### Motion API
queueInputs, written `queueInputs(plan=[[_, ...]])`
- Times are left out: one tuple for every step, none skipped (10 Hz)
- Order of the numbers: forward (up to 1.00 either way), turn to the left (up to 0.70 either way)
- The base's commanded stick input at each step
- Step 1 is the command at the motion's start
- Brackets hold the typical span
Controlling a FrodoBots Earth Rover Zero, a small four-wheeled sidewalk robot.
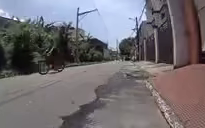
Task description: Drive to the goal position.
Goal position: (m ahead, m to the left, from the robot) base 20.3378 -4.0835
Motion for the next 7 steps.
queueInputs(plan=[[1.00,0.00],[1.00,0.00],[1.00,0.00],[1.00,0.00],[1.00,0.00],[1.00,0.00],[1.00,-0.02]])
